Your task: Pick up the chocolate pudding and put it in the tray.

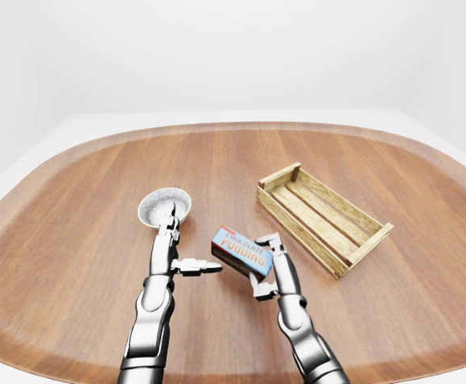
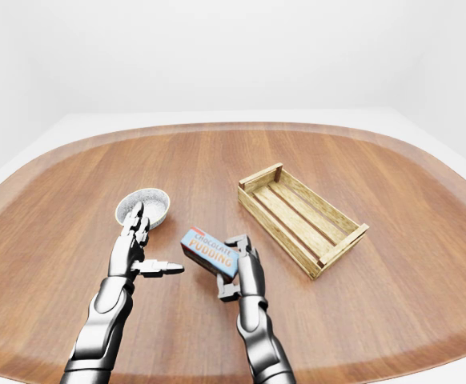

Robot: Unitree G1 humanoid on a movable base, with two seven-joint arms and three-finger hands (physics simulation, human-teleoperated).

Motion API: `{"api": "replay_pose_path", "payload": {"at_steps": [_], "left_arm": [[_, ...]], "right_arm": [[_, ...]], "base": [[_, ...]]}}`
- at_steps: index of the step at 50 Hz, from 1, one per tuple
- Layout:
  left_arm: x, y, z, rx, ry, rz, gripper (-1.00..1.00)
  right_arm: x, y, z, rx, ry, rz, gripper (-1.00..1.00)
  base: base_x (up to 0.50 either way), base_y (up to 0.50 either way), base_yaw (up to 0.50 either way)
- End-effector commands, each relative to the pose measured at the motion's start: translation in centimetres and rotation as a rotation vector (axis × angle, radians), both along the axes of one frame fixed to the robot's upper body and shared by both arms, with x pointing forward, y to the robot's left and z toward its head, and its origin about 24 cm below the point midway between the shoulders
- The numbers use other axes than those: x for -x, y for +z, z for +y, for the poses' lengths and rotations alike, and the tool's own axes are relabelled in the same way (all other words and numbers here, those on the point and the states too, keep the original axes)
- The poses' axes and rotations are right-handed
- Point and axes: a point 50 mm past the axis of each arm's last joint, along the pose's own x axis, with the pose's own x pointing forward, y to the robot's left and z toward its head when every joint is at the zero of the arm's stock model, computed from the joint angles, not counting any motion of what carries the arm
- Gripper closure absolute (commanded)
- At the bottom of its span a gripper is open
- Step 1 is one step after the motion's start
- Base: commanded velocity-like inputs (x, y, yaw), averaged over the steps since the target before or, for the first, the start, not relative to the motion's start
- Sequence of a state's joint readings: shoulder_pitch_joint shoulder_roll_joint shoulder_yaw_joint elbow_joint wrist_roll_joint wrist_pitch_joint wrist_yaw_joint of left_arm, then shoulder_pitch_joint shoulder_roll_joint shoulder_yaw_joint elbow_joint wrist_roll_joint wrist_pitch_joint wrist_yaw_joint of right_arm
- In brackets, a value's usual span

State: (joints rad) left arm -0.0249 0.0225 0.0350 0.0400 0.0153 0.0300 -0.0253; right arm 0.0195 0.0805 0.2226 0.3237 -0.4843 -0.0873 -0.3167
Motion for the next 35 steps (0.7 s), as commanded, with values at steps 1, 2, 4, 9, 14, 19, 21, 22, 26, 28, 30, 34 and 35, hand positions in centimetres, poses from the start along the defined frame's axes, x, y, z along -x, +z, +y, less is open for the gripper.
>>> {"api": "replay_pose_path", "payload": {"at_steps": [1,2,4,9,14,19,21,22,26,28,30,34,35], "left_arm": [[0.0,0.0,0.0,0.004,-0.003,0.003,-1.00],[0.0,0.0,0.0,0.004,-0.003,0.002,-1.00],[0.0,0.0,0.0,0.004,-0.003,0.003,-1.00],[0.0,0.0,0.0,0.004,-0.003,0.002,-1.00],[0.0,0.0,0.0,0.004,-0.003,0.002,-1.00],[0.0,0.0,0.0,0.004,-0.002,0.002,-1.00],[0.0,0.0,0.0,0.004,-0.002,0.002,-1.00],[0.0,0.0,0.0,0.004,-0.002,0.003,-1.00],[0.0,-0.1,0.0,0.002,-0.004,0.004,-1.00],[0.0,-0.1,0.0,0.003,-0.003,0.004,-1.00],[0.0,-0.1,0.0,0.003,-0.003,0.004,-1.00],[0.0,-0.1,0.0,0.003,-0.003,0.005,-1.00],[0.0,-0.1,0.0,0.003,-0.002,0.005,-1.00]], "right_arm": [[-0.3,2.1,-0.1,-0.057,-0.005,-0.083,1.00],[-0.4,3.0,0.0,-0.077,0.009,-0.114,1.00],[-0.6,2.4,-0.1,-0.062,-0.001,-0.094,1.00],[-1.0,2.8,-0.1,-0.060,0.005,-0.107,1.00],[-1.6,3.6,0.0,-0.071,0.019,-0.135,1.00],[-2.4,4.8,0.2,-0.090,0.035,-0.174,1.00],[-3.0,4.4,0.1,-0.079,0.024,-0.158,1.00],[-3.2,4.6,0.1,-0.081,0.025,-0.163,1.00],[-4.2,5.7,0.1,-0.091,0.033,-0.200,1.00],[-5.0,6.6,0.0,-0.101,0.036,-0.225,1.00],[-5.7,7.5,0.0,-0.107,0.043,-0.253,1.00],[-6.7,7.5,0.0,-0.083,0.033,-0.249,1.00],[-7.0,7.9,-0.1,-0.080,0.031,-0.259,1.00]], "base": [[0.00,0.00,0.00],[0.00,0.00,0.00],[0.00,0.00,0.00],[0.00,0.00,0.00],[0.00,0.00,0.00],[0.00,0.00,0.00],[0.00,0.00,0.00],[0.00,0.00,0.00],[0.00,0.00,0.00],[0.00,0.00,0.00],[0.00,0.00,0.00],[0.00,0.00,0.00],[0.00,0.00,0.00]]}}
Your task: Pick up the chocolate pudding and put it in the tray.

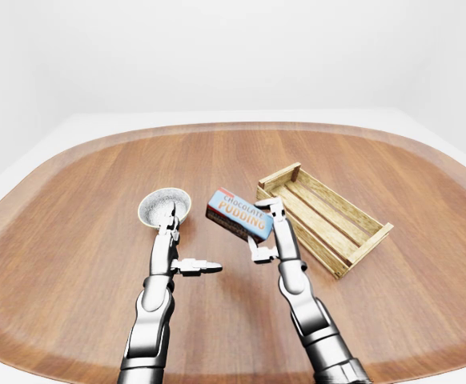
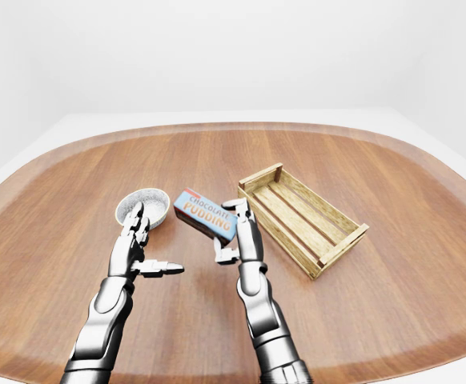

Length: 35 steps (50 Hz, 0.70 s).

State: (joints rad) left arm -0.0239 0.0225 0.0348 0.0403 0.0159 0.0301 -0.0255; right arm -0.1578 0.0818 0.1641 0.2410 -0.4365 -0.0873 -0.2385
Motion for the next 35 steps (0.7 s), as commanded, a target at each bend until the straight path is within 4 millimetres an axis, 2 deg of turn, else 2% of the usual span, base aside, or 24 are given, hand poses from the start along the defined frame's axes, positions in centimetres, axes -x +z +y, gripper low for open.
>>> {"api": "replay_pose_path", "payload": {"at_steps": [1,3,4,5,8,9,10,11,13,14,16,17,20,26,27,29,35], "left_arm": [[0.0,0.0,0.0,0.004,-0.002,0.004,-1.00],[0.0,-0.1,0.0,0.004,-0.002,0.004,-1.00],[-0.1,-0.1,0.0,0.004,-0.001,0.005,-1.00],[-0.1,-0.1,0.0,0.004,-0.001,0.005,-1.00],[-0.1,-0.1,0.0,0.005,-0.001,0.004,-1.00],[0.0,-0.1,0.0,0.005,-0.001,0.004,-1.00],[0.0,0.0,0.0,0.005,-0.002,0.004,-1.00],[0.0,0.0,0.0,0.005,-0.002,0.004,-1.00],[-0.1,0.0,0.0,0.005,-0.002,0.003,-1.00],[-0.1,0.0,0.0,0.005,-0.003,0.003,-1.00],[0.0,0.0,0.0,0.004,-0.004,0.002,-1.00],[0.0,0.0,0.0,0.004,-0.004,0.003,-1.00],[0.0,-0.1,0.0,0.004,-0.005,0.002,-1.00],[0.1,-0.1,0.0,0.002,-0.008,0.002,-1.00],[0.1,-0.1,0.0,0.002,-0.008,0.002,-1.00],[0.1,-0.1,0.0,0.002,-0.008,0.002,-1.00],[0.1,-0.1,-0.1,0.001,-0.010,0.001,-1.00]], "right_arm": [[-2.8,4.6,0.2,-0.039,0.019,-0.144,1.00],[-3.2,5.0,0.3,-0.037,0.022,-0.156,1.00],[-3.4,6.0,0.4,-0.045,0.034,-0.188,1.00],[-4.0,4.6,0.2,-0.022,0.005,-0.135,1.00],[-5.6,5.0,0.2,-0.015,-0.007,-0.121,1.00],[-6.0,6.5,0.4,-0.020,0.009,-0.165,1.00],[-6.4,6.1,0.3,-0.011,-0.004,-0.145,1.00],[-7.2,7.7,0.4,-0.027,0.007,-0.183,1.00],[-7.9,8.6,0.5,-0.038,0.009,-0.197,1.00],[-8.4,8.8,0.5,-0.013,0.003,-0.195,1.00],[-9.2,7.7,0.3,0.003,-0.032,-0.135,1.00],[-9.5,9.1,0.5,0.001,-0.016,-0.173,1.00],[-10.6,9.8,0.5,0.018,-0.030,-0.159,1.00],[-12.2,10.1,0.1,0.055,-0.070,-0.101,1.00],[-12.3,9.4,-0.1,0.069,-0.084,-0.072,1.00],[-12.8,11.2,0.0,0.047,-0.073,-0.103,1.00],[-13.7,11.9,-0.6,0.067,-0.111,-0.068,1.00]], "base": [[0.00,0.00,0.00],[0.00,0.00,0.00],[0.00,0.00,0.00],[0.00,0.00,0.00],[0.00,0.00,0.00],[0.00,0.00,0.00],[0.00,0.00,0.00],[0.00,0.00,0.00],[0.00,0.00,0.00],[0.00,0.00,0.00],[0.00,0.00,0.00],[0.00,0.00,0.00],[0.00,0.00,0.00],[0.00,0.00,0.00],[0.00,0.00,0.00],[0.00,0.00,0.00],[0.00,0.00,0.00]]}}
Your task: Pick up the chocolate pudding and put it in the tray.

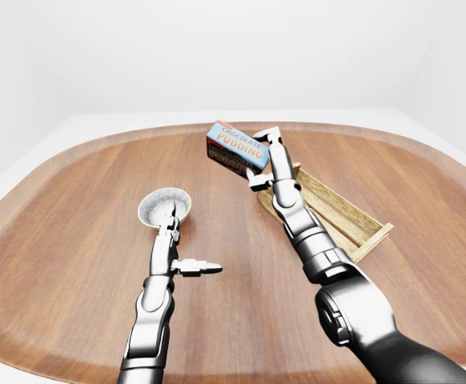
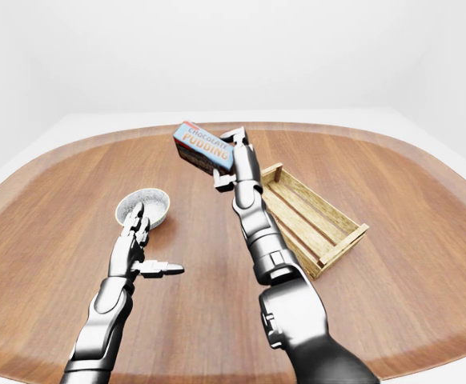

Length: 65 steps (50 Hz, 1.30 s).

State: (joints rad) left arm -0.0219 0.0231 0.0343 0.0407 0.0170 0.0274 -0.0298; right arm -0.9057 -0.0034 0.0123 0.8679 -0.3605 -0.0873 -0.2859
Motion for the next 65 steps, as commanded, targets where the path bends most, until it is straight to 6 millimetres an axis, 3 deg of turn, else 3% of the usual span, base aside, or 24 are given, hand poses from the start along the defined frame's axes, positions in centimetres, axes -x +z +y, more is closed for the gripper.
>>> {"api": "replay_pose_path", "payload": {"at_steps": [1,24,35,65], "left_arm": [[0.1,0.0,-0.1,0.002,-0.005,0.001,-1.00],[0.0,0.0,0.0,0.001,-0.005,0.001,-1.00],[-0.1,-0.1,0.0,0.003,-0.002,0.002,-1.00],[0.1,-0.1,-0.1,-0.003,-0.008,0.005,-1.00]], "right_arm": [[-2.1,2.2,-0.9,-0.001,-0.077,0.041,1.00],[-3.0,5.9,-1.4,0.045,-0.115,-0.035,1.00],[-3.0,5.2,-2.3,0.039,-0.135,-0.014,1.00],[-2.5,1.9,-7.4,0.038,-0.262,0.078,1.00]], "base": [[0.00,0.00,0.00],[0.00,0.00,0.00],[0.00,0.00,0.00],[0.00,0.00,0.00]]}}
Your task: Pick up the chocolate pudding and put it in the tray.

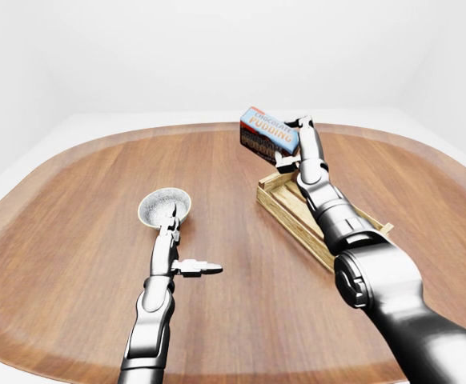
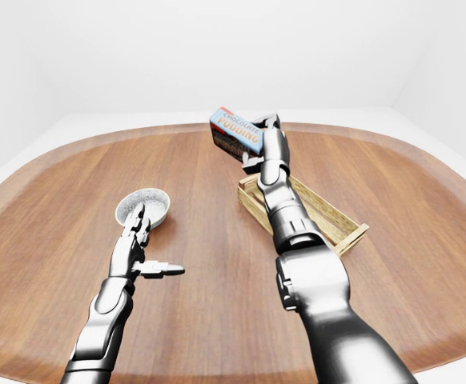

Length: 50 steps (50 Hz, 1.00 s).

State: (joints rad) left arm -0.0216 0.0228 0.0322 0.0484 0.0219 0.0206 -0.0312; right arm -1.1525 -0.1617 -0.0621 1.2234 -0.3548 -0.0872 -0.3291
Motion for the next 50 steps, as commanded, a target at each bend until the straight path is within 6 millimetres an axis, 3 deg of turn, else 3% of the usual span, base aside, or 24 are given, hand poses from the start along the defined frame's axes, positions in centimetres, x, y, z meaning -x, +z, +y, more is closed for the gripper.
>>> {"api": "replay_pose_path", "payload": {"at_steps": [1,20,21,24,26,29,36,37,40,50], "left_arm": [[0.1,0.0,-0.1,0.002,-0.004,0.004,-1.00],[0.0,0.0,0.0,0.001,-0.005,0.005,-1.00],[-0.1,-0.1,0.0,0.002,-0.005,0.005,-1.00],[-0.1,-0.1,0.0,0.002,-0.004,0.006,-1.00],[0.0,0.0,0.0,0.002,-0.004,0.007,-1.00],[-0.1,-0.1,0.0,0.003,-0.003,0.008,-1.00],[0.0,-0.1,0.0,0.004,-0.001,0.009,-1.00],[0.0,-0.1,0.0,0.004,-0.001,0.009,-1.00],[0.0,-0.1,0.0,0.005,0.000,0.009,-1.00],[-0.1,-0.1,0.0,0.005,-0.001,0.011,-1.00]], "right_arm": [[0.3,-1.0,-1.9,-0.024,-0.071,0.017,1.00],[0.7,-2.0,-4.7,-0.023,-0.137,0.047,1.00],[1.1,-3.3,-5.2,-0.004,-0.159,0.077,1.00],[1.0,-2.9,-5.7,-0.008,-0.162,0.069,1.00],[1.4,-4.0,-6.1,-0.002,-0.185,0.094,1.00],[1.2,-3.0,-6.4,-0.014,-0.181,0.073,1.00],[1.5,-3.4,-7.4,-0.010,-0.201,0.085,1.00],[1.8,-4.2,-7.6,-0.005,-0.216,0.105,1.00],[1.7,-3.6,-8.0,-0.018,-0.218,0.092,1.00],[2.3,-4.5,-9.6,-0.027,-0.259,0.117,1.00]], "base": [[0.00,0.00,0.00],[0.00,0.00,0.00],[0.00,0.00,0.00],[0.00,0.00,0.00],[0.00,0.00,0.00],[0.00,0.00,0.00],[0.00,0.00,0.00],[0.00,0.00,0.00],[0.00,0.00,0.00],[0.00,0.00,0.00]]}}
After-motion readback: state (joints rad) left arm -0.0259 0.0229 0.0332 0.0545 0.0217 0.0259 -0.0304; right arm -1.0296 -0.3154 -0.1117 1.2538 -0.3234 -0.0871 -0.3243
